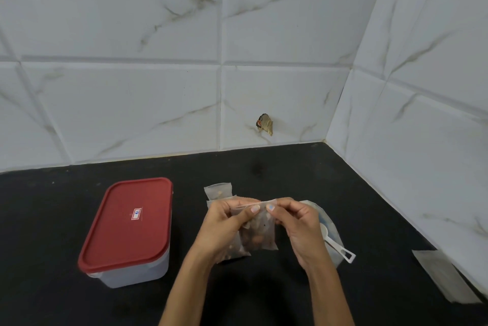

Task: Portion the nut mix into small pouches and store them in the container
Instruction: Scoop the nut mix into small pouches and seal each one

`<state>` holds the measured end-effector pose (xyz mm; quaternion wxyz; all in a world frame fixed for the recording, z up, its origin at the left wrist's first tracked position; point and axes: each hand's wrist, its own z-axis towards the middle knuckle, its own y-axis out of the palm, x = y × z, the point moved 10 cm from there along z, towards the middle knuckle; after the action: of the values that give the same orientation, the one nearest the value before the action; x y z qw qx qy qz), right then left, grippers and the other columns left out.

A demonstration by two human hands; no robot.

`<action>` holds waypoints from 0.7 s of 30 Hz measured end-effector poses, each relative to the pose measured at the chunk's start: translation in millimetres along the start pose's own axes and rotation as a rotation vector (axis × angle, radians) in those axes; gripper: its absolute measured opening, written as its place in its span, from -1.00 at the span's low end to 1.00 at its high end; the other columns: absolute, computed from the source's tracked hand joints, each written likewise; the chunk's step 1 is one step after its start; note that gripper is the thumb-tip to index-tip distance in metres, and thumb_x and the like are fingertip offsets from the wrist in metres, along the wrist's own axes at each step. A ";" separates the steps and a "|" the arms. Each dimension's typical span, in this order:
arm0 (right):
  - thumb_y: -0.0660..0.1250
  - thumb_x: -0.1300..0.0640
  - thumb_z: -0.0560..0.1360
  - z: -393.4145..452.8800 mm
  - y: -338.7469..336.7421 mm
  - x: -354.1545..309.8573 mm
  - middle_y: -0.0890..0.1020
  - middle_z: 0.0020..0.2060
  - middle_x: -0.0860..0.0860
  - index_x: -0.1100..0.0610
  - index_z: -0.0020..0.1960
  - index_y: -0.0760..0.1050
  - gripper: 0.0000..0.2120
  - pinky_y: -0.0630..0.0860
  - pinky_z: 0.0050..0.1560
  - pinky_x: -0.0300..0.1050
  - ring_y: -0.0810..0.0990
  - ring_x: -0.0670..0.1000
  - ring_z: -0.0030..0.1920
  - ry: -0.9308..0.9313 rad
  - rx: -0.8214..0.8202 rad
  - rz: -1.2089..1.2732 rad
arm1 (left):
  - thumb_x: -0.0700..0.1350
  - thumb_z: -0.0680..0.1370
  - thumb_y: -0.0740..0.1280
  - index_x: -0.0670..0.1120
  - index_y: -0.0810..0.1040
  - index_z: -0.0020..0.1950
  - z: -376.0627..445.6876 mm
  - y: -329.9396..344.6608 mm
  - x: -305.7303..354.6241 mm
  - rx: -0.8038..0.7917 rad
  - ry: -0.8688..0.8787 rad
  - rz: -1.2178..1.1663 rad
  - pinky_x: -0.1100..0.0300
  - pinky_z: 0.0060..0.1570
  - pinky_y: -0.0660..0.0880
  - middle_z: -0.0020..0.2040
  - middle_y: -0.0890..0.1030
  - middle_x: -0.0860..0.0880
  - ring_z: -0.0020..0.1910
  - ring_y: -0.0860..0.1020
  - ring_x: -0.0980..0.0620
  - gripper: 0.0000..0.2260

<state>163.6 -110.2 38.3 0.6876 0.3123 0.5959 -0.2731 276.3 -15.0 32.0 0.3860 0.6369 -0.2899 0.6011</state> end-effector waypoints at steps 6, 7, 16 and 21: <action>0.36 0.34 0.45 -1.6 -0.5 -6.4 0.60 -0.36 -0.02 0.23 -0.21 0.61 -0.91 0.50 -0.24 -0.31 0.53 -0.16 -0.33 -0.047 0.037 -0.034 | -0.05 0.27 0.50 -0.19 0.71 -0.23 -0.6 -20.2 9.5 0.160 0.114 0.099 0.22 -0.20 0.58 -0.19 0.69 -0.06 -0.15 0.66 0.00 -0.78; 0.36 0.34 0.45 -1.4 -0.8 -6.7 0.60 -0.36 -0.03 0.24 -0.20 0.61 -0.91 0.50 -0.24 -0.32 0.53 -0.17 -0.34 -0.052 0.040 -0.039 | -0.06 0.28 0.50 -0.17 0.71 -0.24 -0.2 -20.7 9.3 0.147 0.116 0.092 0.23 -0.22 0.57 -0.19 0.69 -0.05 -0.16 0.65 0.02 -0.80; 0.37 0.31 0.46 4.9 0.7 12.3 0.56 -0.45 -0.07 0.22 -0.21 0.63 -0.90 0.49 -0.22 -0.32 0.49 -0.17 -0.36 -0.014 0.059 -0.058 | -0.25 0.55 0.31 -0.15 0.70 -0.19 0.0 -27.7 -11.5 0.038 -0.009 0.019 0.23 -0.21 0.57 -0.16 0.69 -0.01 -0.16 0.64 0.06 -0.81; 0.37 0.25 0.48 -0.4 3.7 34.7 0.56 -0.44 -0.06 0.20 -0.20 0.62 -0.90 0.50 -0.18 -0.31 0.49 -0.18 -0.36 0.062 0.059 -0.082 | -0.14 0.37 0.47 -0.21 0.69 -0.21 -10.9 -50.1 -27.7 0.255 -0.032 -0.004 0.14 -0.17 0.60 -0.15 0.69 -0.08 -0.12 0.67 -0.01 -0.87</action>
<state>171.0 -107.5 4.2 0.6475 0.3160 0.6210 -0.3085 309.1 18.2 -2.9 0.2983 0.6909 -0.2160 0.6221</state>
